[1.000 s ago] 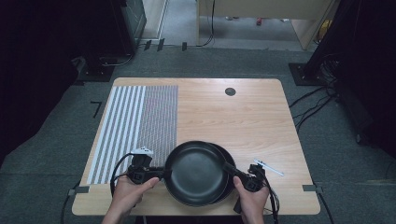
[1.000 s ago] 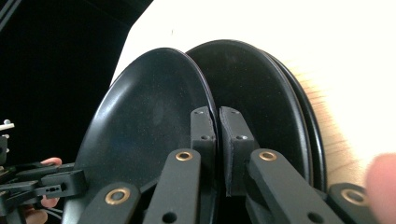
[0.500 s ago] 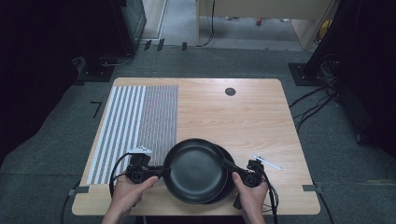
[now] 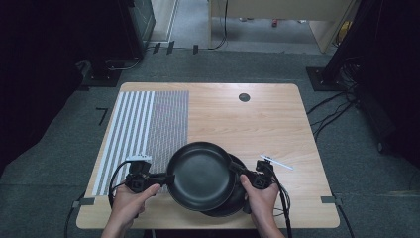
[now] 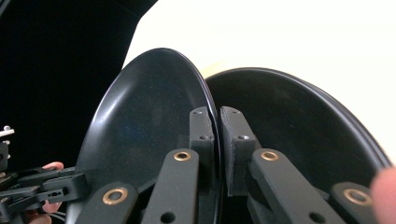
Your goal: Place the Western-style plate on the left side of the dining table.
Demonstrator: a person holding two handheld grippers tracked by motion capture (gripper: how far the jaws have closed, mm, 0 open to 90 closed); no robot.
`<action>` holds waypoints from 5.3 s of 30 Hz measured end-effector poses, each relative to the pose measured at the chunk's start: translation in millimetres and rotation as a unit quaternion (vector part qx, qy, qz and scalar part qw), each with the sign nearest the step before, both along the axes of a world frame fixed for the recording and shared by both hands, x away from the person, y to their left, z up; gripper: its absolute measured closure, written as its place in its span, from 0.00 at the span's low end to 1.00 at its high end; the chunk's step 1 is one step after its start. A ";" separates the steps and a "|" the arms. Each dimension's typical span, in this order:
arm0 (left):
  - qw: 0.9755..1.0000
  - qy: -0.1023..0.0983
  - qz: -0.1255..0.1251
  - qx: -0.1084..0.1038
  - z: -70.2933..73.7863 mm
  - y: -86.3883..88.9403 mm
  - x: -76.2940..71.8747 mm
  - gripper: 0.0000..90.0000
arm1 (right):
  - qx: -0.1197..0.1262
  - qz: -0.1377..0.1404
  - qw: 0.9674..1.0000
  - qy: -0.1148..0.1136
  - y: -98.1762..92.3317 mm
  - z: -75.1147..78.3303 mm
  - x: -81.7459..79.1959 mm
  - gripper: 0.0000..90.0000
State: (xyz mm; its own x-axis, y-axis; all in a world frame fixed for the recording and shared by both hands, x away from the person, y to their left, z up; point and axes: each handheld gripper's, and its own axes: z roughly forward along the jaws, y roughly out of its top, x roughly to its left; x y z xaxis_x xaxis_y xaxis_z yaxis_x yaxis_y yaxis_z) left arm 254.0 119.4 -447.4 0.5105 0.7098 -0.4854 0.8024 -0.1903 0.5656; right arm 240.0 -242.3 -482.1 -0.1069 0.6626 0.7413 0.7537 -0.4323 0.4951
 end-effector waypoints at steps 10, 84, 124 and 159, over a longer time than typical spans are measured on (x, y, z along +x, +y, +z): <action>0.999 -0.007 0.028 -0.012 7.2 22.3 1.8 0.78 | -0.002 0.024 1.000 -0.006 20.6 13.6 20.5 0.94; 0.958 0.043 0.267 -0.099 -63.0 140.5 94.3 0.77 | -0.062 0.144 0.987 0.014 192.5 -27.2 248.5 0.90; 0.951 -0.002 0.300 -0.073 -63.9 148.6 94.6 0.55 | -0.210 0.104 0.968 -0.084 223.1 -14.7 257.5 0.65; 0.953 -0.088 0.289 0.022 -39.3 109.8 42.1 0.29 | -0.229 0.142 0.953 -0.141 89.3 21.9 167.7 0.36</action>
State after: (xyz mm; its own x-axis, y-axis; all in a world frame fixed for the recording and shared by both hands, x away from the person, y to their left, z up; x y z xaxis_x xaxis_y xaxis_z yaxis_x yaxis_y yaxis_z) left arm 296.0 229.2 -486.7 0.0996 0.9149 -0.3912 0.6742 0.2271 0.7028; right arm 407.7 -153.0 -460.2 -0.4816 0.8250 0.2958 0.6167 0.0792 0.7832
